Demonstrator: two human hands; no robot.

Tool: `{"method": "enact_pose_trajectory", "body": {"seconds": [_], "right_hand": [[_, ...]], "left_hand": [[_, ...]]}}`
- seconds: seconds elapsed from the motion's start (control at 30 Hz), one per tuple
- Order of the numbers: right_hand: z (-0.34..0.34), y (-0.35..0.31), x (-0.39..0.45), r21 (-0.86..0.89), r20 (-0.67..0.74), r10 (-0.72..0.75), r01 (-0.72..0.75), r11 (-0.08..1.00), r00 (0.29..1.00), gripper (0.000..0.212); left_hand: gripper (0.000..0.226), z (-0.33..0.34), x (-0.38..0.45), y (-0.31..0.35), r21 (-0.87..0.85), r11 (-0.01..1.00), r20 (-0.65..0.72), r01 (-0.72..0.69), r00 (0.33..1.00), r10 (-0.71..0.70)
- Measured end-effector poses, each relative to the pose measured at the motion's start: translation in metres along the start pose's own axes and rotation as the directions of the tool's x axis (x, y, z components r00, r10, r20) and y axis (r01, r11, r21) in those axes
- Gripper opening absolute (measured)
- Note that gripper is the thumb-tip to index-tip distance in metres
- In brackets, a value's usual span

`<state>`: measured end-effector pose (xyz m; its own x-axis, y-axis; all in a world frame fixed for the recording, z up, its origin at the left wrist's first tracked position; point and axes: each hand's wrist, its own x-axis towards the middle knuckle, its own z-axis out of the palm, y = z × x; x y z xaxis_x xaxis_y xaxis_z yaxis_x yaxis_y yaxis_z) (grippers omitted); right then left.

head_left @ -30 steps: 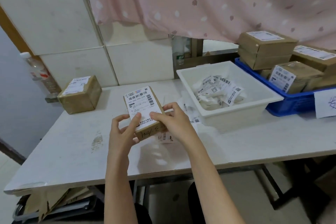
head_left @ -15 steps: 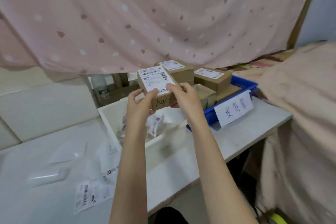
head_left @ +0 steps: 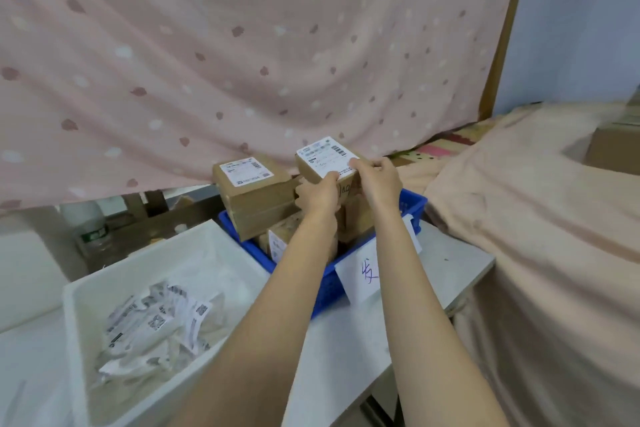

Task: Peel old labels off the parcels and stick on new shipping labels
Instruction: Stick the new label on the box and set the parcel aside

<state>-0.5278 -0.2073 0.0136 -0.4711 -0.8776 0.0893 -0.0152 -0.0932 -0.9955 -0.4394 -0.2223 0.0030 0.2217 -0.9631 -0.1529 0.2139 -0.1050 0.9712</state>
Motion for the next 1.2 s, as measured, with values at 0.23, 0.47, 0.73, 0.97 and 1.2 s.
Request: {"method": "enact_pose_trajectory", "body": {"seconds": [0.23, 0.47, 0.73, 0.97, 1.2], "right_hand": [[0.026, 0.017, 0.074, -0.097, 0.056, 0.002, 0.004, 0.995, 0.998, 0.026], [0.047, 0.045, 0.12, -0.357, 0.032, -0.018, 0.029, 0.934, 0.999, 0.025], [0.054, 0.066, 0.125, -0.514, -0.048, -0.077, 0.041, 0.857, 0.996, 0.037], [0.048, 0.053, 0.12, -0.53, 0.014, -0.038, 0.04, 0.847, 0.999, 0.056], [0.037, 0.005, 0.077, -0.37, 0.015, -0.169, 0.163, 0.915, 0.985, 0.056]], "left_hand": [[0.051, 0.027, 0.063, 0.008, 0.176, 0.984, -0.091, 0.03, 0.996, -0.014], [0.057, 0.038, 0.097, -0.007, 0.33, 0.944, -0.149, 0.025, 0.988, 0.026], [0.085, 0.042, 0.097, -0.016, 0.633, 0.768, -0.281, 0.094, 0.953, 0.115], [0.082, 0.041, 0.083, -0.008, 0.578, 0.812, -0.238, 0.085, 0.969, 0.067], [0.075, 0.035, 0.03, 0.017, 0.454, 0.891, -0.154, -0.003, 0.985, 0.082]]}}
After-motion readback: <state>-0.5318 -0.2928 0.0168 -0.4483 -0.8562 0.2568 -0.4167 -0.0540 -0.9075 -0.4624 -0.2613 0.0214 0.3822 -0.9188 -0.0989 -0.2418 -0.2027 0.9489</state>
